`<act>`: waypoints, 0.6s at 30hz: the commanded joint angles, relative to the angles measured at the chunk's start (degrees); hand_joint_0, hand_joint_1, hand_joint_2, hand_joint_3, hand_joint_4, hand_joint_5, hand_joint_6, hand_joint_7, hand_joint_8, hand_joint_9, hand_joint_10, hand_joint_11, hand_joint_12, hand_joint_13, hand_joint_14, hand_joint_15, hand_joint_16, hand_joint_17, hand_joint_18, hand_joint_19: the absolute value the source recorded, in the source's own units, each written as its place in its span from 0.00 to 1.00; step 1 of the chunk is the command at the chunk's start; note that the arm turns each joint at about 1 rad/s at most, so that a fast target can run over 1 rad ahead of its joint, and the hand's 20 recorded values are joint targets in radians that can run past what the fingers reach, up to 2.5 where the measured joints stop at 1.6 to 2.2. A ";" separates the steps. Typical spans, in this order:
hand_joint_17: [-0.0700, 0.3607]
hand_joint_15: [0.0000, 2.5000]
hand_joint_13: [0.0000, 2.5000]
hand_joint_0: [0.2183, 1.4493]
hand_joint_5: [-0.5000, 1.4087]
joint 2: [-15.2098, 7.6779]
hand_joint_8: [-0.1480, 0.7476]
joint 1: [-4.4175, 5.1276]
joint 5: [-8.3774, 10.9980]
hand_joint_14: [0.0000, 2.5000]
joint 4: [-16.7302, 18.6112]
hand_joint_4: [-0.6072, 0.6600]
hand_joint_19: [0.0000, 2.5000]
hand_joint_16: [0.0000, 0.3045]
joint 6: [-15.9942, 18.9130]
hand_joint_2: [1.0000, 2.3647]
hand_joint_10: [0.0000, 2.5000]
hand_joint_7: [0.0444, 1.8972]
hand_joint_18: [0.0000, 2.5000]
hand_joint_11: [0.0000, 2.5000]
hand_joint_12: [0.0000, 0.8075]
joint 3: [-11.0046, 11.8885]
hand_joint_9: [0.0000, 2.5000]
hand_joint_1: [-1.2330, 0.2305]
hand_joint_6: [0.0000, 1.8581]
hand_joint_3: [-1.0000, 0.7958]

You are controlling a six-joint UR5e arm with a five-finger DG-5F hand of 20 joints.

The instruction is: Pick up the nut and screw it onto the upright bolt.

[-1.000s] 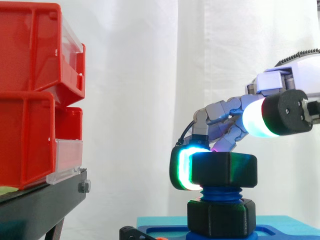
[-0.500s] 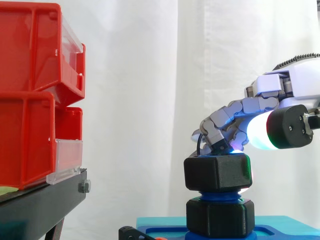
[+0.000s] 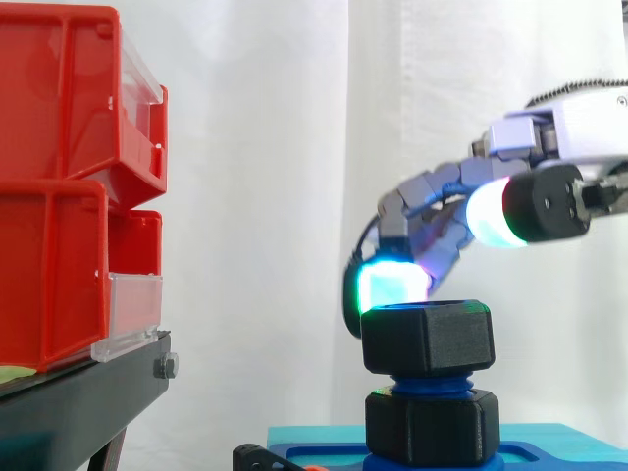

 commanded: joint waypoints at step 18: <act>0.40 0.00 0.01 0.20 0.16 -0.09 0.38 0.13 -3.37 0.00 -1.09 0.58 0.00 0.15 -2.57 0.00 0.00 0.31 0.00 0.00 0.40 2.66 0.12 0.82 0.27 0.28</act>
